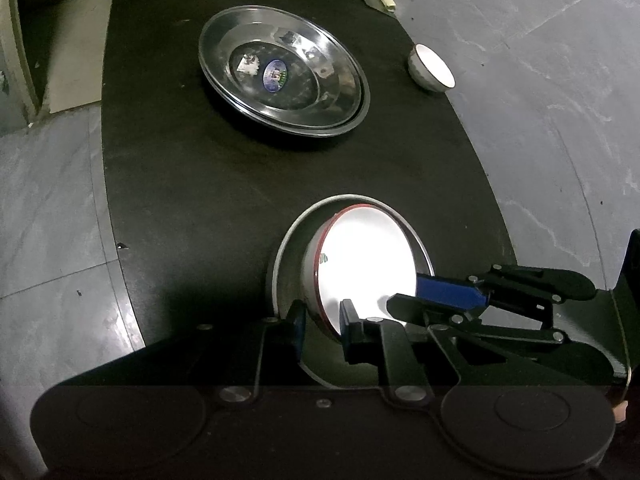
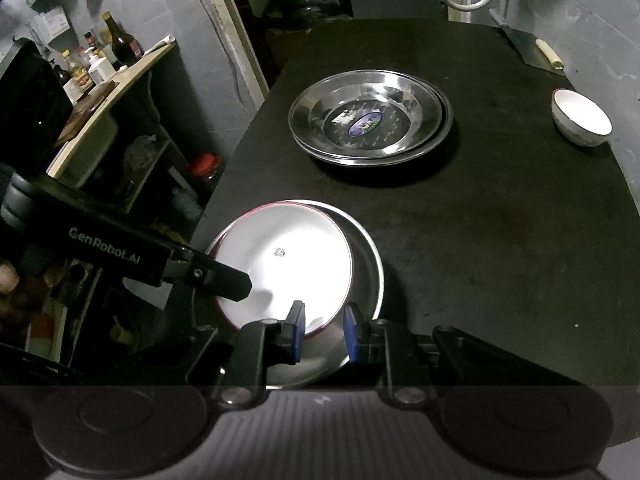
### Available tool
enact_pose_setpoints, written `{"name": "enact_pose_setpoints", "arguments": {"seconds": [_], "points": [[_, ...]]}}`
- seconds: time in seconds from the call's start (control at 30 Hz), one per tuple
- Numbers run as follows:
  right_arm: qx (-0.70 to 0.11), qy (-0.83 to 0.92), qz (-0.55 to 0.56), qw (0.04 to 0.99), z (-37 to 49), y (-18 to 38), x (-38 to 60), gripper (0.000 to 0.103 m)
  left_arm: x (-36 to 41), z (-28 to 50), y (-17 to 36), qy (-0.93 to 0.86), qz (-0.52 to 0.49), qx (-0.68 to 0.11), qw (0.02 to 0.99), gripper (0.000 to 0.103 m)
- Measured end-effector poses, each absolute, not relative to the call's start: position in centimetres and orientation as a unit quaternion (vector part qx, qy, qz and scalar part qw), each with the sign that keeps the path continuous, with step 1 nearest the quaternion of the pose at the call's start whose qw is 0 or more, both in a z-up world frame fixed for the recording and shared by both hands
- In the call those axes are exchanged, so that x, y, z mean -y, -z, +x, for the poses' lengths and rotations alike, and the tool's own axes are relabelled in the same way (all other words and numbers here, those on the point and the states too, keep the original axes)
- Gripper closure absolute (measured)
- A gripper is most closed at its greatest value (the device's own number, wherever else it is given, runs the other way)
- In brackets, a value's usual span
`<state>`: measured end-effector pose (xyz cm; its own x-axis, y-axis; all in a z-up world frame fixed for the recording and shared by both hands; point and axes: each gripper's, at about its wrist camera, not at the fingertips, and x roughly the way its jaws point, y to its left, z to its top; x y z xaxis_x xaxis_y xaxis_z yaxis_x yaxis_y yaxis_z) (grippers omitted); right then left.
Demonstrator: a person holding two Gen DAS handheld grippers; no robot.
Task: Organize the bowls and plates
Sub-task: 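Lower the white bowl into the steel bowl and open the left tool, then move the left tool to the second red-rimmed white bowl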
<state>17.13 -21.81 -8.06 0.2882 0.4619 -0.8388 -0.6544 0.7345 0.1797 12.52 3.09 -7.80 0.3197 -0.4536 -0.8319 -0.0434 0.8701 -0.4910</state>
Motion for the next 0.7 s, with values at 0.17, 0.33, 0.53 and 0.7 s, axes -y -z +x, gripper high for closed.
{"name": "enact_pose_setpoints", "arguments": {"seconds": [0.17, 0.33, 0.53, 0.7], "points": [[-0.483, -0.357, -0.104, 0.793, 17.3, 8.1, 21.8, 0.08, -2.3, 12.5, 7.0, 0.132, -0.177, -0.566, 0.794, 0.083], [-0.481, -0.36, -0.104, 0.793, 17.5, 8.0, 22.0, 0.08, -1.2, 12.6, 6.1, 0.139, -0.129, -0.568, 0.801, 0.073], [-0.479, -0.367, -0.108, 0.79, 17.6, 8.0, 22.1, 0.079, -0.8, 12.3, 5.1, 0.15, -0.111, -0.562, 0.805, 0.056], [-0.466, -0.372, -0.106, 0.796, 17.6, 7.6, 22.6, 0.078, -1.5, 12.1, 3.9, 0.147, -0.121, -0.547, 0.815, 0.046]]}}
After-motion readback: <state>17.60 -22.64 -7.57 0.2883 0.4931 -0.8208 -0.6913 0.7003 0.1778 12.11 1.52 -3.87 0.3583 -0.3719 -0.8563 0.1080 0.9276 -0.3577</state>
